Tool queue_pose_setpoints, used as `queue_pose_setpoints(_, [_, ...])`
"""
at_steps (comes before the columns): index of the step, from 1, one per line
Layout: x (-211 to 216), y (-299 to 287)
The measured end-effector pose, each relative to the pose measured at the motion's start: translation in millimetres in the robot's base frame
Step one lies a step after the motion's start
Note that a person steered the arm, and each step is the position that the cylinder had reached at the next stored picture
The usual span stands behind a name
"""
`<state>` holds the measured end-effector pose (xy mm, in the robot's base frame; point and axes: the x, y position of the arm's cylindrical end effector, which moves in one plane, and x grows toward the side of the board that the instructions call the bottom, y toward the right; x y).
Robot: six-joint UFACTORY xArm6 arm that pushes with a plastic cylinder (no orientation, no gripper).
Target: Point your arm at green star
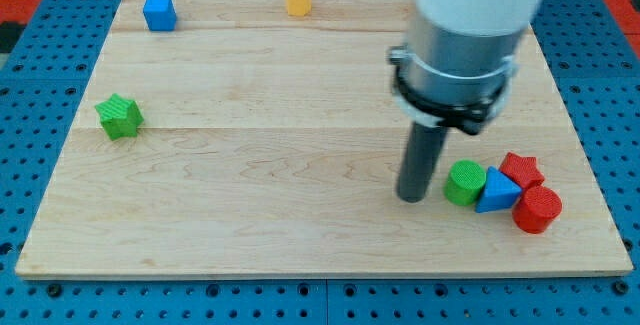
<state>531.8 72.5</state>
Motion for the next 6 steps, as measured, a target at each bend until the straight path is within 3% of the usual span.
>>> queue_pose_setpoints(1, [-24, -47])
queue_pose_setpoints(3, [-143, -98])
queue_pose_setpoints(5, [-185, -234])
queue_pose_setpoints(6, [-168, -286])
